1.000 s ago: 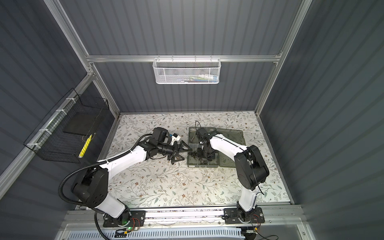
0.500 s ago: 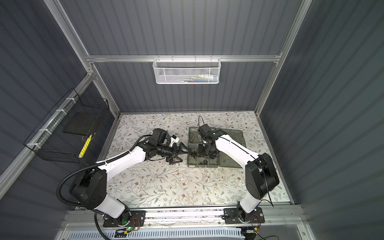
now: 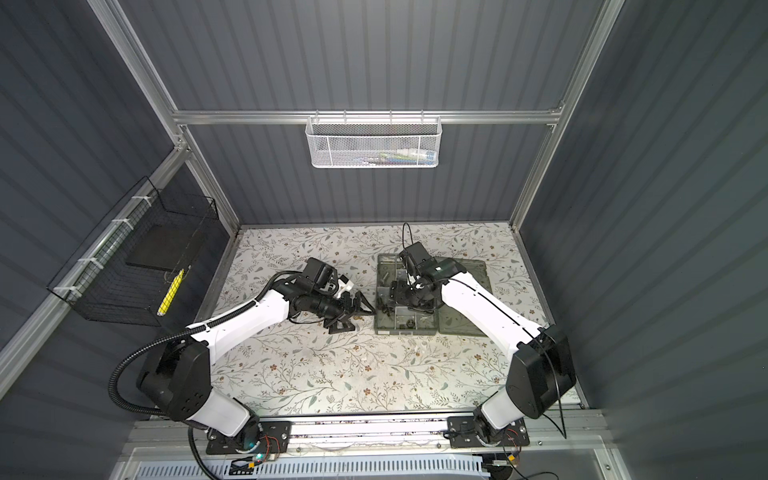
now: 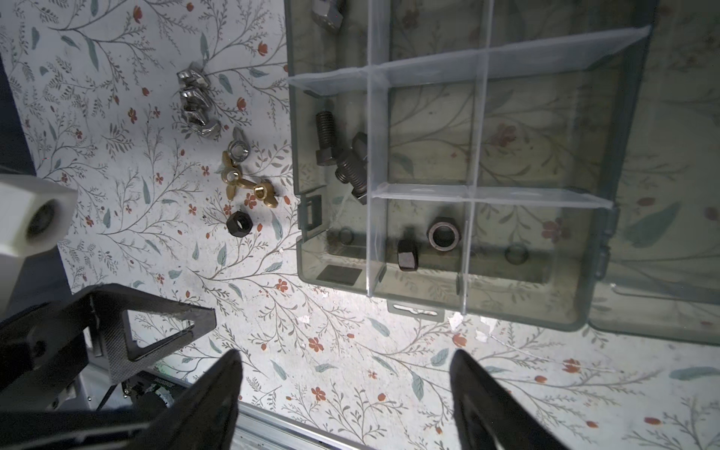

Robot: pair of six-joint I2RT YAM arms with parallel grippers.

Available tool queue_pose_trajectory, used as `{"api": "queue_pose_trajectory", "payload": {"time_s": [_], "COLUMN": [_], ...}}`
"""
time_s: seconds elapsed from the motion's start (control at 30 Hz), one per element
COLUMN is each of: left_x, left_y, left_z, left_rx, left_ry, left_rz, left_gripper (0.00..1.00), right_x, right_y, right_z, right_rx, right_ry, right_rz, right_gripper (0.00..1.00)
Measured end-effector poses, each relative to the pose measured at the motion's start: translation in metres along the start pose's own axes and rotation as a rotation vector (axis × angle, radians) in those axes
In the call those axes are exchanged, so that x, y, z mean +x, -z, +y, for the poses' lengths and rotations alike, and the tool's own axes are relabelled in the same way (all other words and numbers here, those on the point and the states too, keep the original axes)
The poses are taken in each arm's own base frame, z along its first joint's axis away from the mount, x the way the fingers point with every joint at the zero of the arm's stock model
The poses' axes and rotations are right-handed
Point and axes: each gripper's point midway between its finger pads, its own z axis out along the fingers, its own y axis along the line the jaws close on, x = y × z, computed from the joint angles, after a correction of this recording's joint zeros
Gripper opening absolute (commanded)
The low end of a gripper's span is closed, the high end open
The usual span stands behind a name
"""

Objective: Sort the screws and nuts into containers
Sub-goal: 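Withdraw the right gripper to the box edge while the left gripper moves over the pile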

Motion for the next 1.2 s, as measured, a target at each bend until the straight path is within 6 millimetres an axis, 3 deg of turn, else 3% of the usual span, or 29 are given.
{"api": "queue_pose_trajectory", "payload": {"time_s": [0.03, 0.3, 0.57, 0.67, 0.87, 1.2], "left_x": [-0.002, -0.011, -0.018, -0.021, -0.029, -0.03], "left_y": [0.002, 0.001, -0.003, -0.003, 0.0, -0.015], "left_z": [0.004, 0.031, 0.084, 0.1, 0.105, 0.127], "left_rx": [-0.017, -0.112, -0.284, -0.347, -0.406, -0.455], "left_ry": [0.011, 0.083, 0.136, 0.131, 0.085, 0.086], "left_rz": [-0.007, -0.013, 0.019, 0.03, 0.023, 0.072], "left_gripper": [0.99, 0.85, 0.61, 0.59, 0.54, 0.42], "right_x": [0.002, 0.014, 0.031, 0.037, 0.047, 0.046], "right_y": [0.001, 0.003, 0.001, 0.0, -0.011, -0.016], "right_z": [0.002, 0.016, 0.037, 0.046, 0.049, 0.056], "right_rx": [-0.005, -0.019, -0.03, -0.039, -0.065, -0.116], "right_ry": [0.007, 0.045, 0.11, 0.128, 0.096, 0.035], "right_rz": [-0.005, -0.024, -0.027, -0.033, -0.04, -0.05], "right_gripper": [0.99, 0.99, 0.99, 0.99, 0.99, 0.99]}}
